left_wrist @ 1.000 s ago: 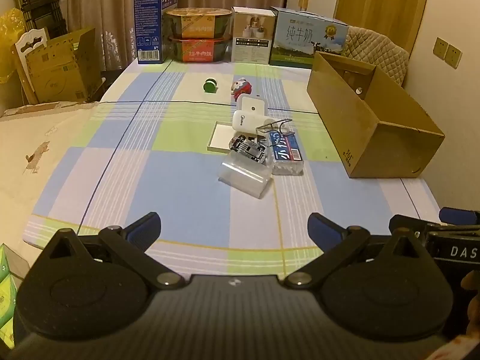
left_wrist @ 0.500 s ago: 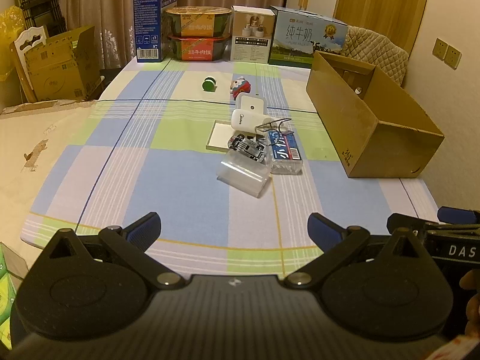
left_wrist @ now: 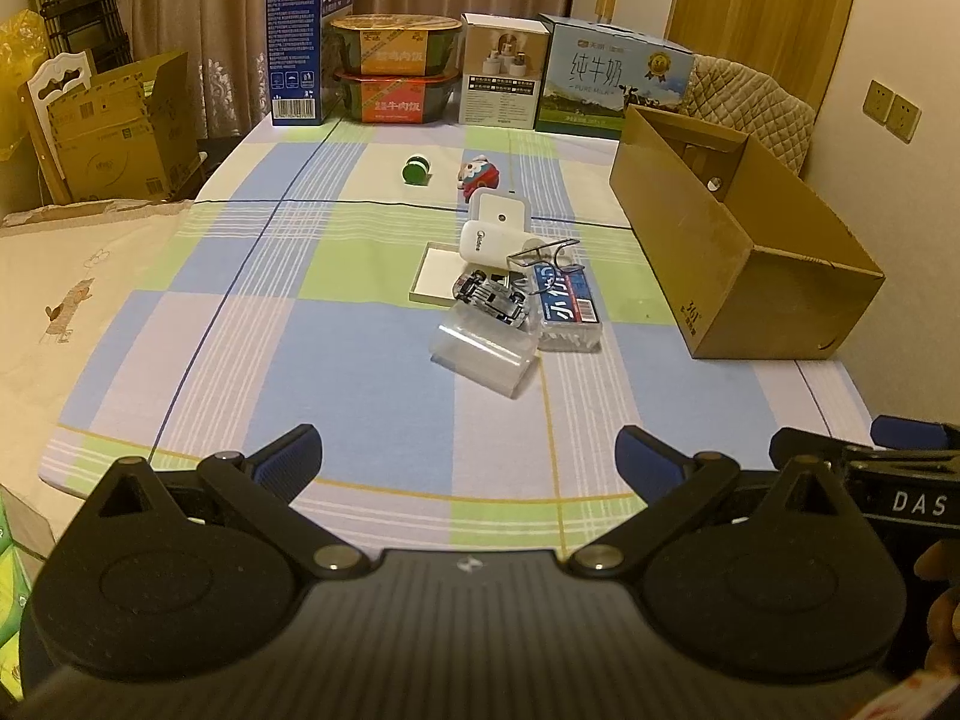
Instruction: Organize rigid objects
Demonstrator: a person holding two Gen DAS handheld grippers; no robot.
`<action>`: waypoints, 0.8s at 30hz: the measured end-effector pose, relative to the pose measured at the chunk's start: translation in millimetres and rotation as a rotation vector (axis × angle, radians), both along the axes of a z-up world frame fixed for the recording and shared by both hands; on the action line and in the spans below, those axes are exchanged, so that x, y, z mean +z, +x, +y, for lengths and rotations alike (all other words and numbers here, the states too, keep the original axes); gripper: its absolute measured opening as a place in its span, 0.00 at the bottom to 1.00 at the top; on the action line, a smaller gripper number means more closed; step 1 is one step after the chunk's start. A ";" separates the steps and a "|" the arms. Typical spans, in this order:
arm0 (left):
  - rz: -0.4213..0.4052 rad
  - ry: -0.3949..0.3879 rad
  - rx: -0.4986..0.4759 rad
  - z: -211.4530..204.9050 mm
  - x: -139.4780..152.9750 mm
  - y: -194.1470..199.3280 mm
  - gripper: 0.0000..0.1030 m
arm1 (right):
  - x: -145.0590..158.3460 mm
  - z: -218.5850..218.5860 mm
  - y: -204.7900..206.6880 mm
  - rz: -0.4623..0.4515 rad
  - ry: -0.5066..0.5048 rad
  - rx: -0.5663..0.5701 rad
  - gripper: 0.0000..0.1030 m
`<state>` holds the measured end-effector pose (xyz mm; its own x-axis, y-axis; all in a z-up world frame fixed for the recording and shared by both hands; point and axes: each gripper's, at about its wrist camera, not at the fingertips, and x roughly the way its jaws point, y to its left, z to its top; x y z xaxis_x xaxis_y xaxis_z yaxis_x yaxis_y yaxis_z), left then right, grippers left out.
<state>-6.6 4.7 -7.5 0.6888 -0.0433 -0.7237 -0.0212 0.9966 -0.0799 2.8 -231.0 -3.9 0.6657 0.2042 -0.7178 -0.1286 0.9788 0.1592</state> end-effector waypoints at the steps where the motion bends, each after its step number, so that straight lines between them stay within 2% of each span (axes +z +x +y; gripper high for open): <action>1: 0.000 0.002 0.000 0.1 0.1 0.0 0.99 | 0.1 0.0 0.2 0.000 -0.001 0.000 0.98; 24: -0.001 -0.007 -0.002 -1.7 3.5 1.6 0.99 | 1.1 0.3 0.3 -0.001 0.004 -0.001 0.98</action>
<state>-5.0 3.0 -4.1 0.6894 -0.0500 -0.7227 -0.0187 0.9961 -0.0868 3.1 -230.7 -2.8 0.6667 0.2065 -0.7162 -0.1280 0.9783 0.1629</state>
